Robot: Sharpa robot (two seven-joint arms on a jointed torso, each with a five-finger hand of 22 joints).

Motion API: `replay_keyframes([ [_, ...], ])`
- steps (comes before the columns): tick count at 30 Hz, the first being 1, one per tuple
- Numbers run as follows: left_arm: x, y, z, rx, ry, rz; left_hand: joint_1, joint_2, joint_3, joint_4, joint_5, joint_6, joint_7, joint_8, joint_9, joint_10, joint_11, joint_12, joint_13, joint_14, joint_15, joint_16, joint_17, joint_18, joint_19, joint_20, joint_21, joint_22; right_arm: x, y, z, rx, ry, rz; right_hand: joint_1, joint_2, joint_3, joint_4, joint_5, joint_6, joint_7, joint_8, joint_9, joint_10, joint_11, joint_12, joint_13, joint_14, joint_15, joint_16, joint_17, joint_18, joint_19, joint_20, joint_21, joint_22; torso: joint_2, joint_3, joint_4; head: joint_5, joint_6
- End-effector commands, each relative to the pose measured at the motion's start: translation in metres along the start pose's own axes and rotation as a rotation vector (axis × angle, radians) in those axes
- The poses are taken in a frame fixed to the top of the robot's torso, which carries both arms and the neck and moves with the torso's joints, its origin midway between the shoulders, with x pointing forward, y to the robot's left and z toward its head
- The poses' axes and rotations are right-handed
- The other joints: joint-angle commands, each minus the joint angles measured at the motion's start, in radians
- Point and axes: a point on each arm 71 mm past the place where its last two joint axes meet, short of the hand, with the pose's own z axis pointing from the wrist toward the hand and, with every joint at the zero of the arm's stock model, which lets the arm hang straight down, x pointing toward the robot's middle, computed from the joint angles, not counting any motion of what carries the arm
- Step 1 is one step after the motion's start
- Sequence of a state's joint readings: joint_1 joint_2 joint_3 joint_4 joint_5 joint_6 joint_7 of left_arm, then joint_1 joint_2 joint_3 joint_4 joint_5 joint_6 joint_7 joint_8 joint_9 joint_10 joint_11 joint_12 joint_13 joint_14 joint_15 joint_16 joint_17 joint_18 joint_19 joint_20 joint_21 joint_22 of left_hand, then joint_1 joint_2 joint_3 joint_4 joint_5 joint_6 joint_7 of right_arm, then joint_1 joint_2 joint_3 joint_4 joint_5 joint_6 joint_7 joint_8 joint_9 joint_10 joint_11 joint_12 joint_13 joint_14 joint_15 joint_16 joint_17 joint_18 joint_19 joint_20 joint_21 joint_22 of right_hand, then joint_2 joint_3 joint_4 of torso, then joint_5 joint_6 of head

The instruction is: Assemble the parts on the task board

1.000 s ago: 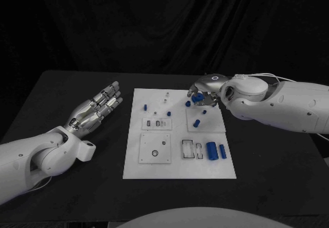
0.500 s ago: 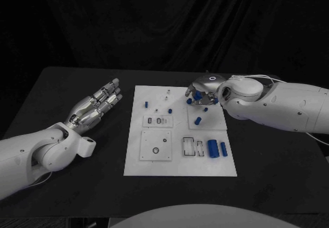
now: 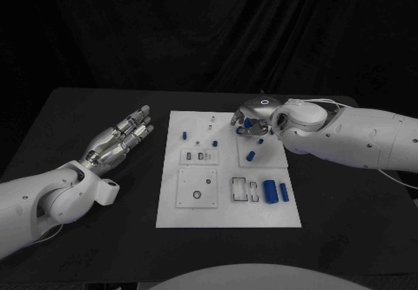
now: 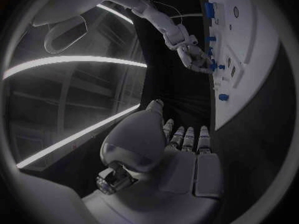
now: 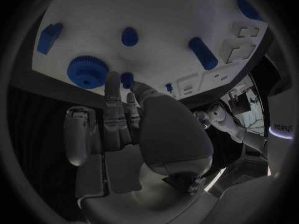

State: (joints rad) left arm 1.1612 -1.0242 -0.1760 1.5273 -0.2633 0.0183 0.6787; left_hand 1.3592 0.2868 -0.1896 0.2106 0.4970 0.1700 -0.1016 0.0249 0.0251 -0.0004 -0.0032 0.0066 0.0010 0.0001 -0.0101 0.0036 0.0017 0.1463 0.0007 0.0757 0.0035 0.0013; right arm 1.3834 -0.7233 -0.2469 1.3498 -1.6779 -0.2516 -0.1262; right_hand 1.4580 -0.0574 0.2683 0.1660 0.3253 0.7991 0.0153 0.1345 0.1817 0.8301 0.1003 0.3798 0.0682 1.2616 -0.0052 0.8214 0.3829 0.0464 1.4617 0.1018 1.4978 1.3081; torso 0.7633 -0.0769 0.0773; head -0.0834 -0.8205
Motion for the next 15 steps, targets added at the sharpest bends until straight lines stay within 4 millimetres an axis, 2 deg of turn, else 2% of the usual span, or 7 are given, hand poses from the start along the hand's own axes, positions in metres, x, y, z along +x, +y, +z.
replay_keyframes([
  [1, 0.002, -0.021, -0.002, 0.293, 0.019, -0.015, 0.011, 0.0, 0.002, -0.007, 0.005, 0.001, 0.006, 0.0, 0.001, 0.0, 0.009, -0.007, -0.001, 0.0, 0.008, -0.004, -0.002, 0.011, -0.001, 0.01, -0.004, -0.001, 0.002, 0.0, 0.0, -0.006, -0.006, 0.001, -0.001, -0.003, 0.011, 0.001, 0.007, 0.017, 0.002, 0.006, 0.003, 0.011, 0.001, -0.01, 0.0, 0.008, 0.0, 0.0, 0.003, -0.012, 0.013, 0.003, 0.007, 0.132, 0.0, -0.0003, 0.0001, 0.0, 0.0],
  [8, 0.002, -0.02, -0.001, 0.288, 0.023, -0.019, 0.013, 0.0, 0.004, -0.01, 0.008, 0.002, 0.008, 0.0, 0.001, 0.0, 0.013, -0.007, -0.001, 0.0, 0.013, -0.004, -0.002, 0.011, -0.001, 0.015, -0.004, -0.001, 0.008, -0.001, 0.001, 0.002, 0.021, 0.0, -0.007, -0.014, 0.012, 0.002, 0.004, 0.019, 0.004, 0.003, 0.002, 0.014, 0.001, -0.017, 0.0, 0.008, 0.0, 0.0, 0.005, -0.012, 0.014, 0.003, 0.008, 0.134, 0.0, -0.0001, -0.0005, 0.001, -0.004],
  [12, 0.002, -0.02, -0.001, 0.285, 0.025, -0.021, 0.014, 0.0, 0.005, -0.012, 0.009, 0.003, 0.009, 0.0, 0.002, 0.0, 0.016, -0.007, -0.001, 0.0, 0.015, -0.004, -0.002, 0.011, -0.001, 0.016, -0.004, -0.001, 0.011, -0.001, 0.002, 0.003, 0.027, 0.001, -0.006, -0.017, 0.031, -0.002, 0.003, 0.056, 0.019, 0.014, 0.011, 0.045, -0.002, -0.024, 0.002, 0.008, -0.002, -0.001, 0.01, -0.013, 0.015, 0.002, 0.008, 0.137, 0.0, -0.0003, 0.0007, 0.001, -0.006],
  [15, 0.002, -0.02, -0.001, 0.283, 0.026, -0.022, 0.015, 0.001, 0.006, -0.013, 0.011, 0.004, 0.01, 0.001, 0.002, 0.0, 0.018, -0.007, -0.001, 0.0, 0.016, -0.004, -0.002, 0.011, -0.001, 0.018, -0.004, -0.001, 0.013, -0.001, 0.002, 0.003, 0.028, 0.002, -0.01, -0.02, 0.045, -0.003, 0.002, 0.089, 0.031, 0.025, 0.024, 0.099, -0.009, -0.022, 0.007, 0.013, -0.003, 0.0, 0.015, -0.015, 0.022, 0.0, 0.013, 0.147, 0.0, -0.0002, 0.0, 0.002, -0.008],
])
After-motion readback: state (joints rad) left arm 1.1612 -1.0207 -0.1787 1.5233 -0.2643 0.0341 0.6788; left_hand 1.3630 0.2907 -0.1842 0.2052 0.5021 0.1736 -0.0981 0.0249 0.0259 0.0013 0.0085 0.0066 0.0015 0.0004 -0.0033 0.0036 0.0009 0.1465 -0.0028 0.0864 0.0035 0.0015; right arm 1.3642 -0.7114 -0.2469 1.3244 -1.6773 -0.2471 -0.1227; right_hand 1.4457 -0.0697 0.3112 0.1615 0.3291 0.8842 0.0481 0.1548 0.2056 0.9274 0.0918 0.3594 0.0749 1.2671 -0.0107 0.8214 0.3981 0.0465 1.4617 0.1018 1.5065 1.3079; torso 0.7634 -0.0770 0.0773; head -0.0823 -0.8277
